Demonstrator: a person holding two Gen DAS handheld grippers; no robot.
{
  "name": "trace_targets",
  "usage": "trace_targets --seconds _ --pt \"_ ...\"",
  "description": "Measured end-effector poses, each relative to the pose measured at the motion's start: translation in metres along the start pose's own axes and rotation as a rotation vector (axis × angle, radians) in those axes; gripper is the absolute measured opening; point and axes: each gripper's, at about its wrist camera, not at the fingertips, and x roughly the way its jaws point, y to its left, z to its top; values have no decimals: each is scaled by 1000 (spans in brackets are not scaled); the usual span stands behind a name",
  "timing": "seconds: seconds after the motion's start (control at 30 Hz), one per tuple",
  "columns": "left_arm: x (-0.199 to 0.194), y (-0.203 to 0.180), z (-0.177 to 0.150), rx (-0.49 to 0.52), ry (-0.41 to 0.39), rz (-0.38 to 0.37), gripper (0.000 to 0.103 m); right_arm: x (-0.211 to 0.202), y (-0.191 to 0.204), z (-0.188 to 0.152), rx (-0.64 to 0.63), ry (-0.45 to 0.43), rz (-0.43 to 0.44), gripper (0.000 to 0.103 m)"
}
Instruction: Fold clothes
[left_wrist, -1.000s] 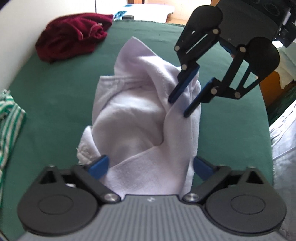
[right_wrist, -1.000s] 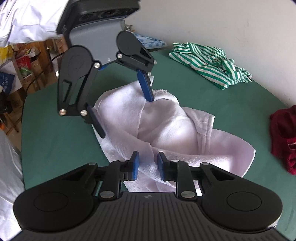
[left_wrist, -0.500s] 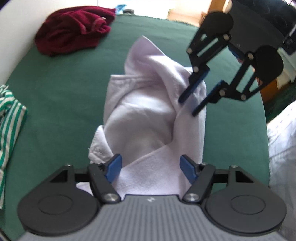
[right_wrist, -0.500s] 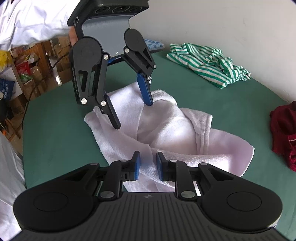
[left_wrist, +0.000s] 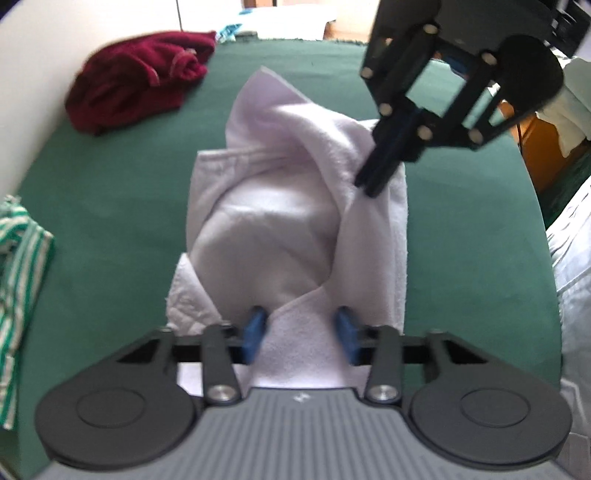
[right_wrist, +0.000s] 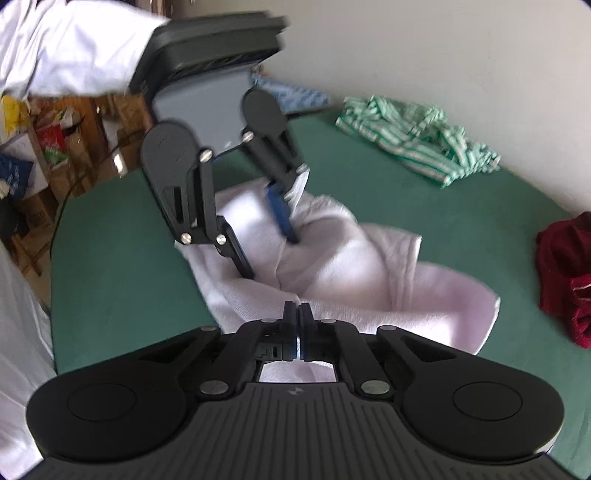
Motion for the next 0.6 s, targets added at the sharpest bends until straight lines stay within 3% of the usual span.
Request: trace_targets --seconds 0.07,0.2,0.37,0.47,0.5,0.6 --pt "-10 -3 -5 -14 -16 21 10 -4 -4 6 30 -42 0 1" --pt "-27 -2 -22 -61 -31 70 9 1 -11 15 42 -94 -45 1" --pt "-55 12 -45 -192 -94 176 9 18 -17 18 59 -119 -91 1" --pt "-37 31 -46 -264 -91 213 10 40 -26 16 90 -116 -140 1" --pt "-28 33 -46 -283 -89 220 16 47 -28 15 99 -120 -158 1" --pt "-7 35 -44 -306 -90 261 17 54 -33 12 135 -136 -261 2"
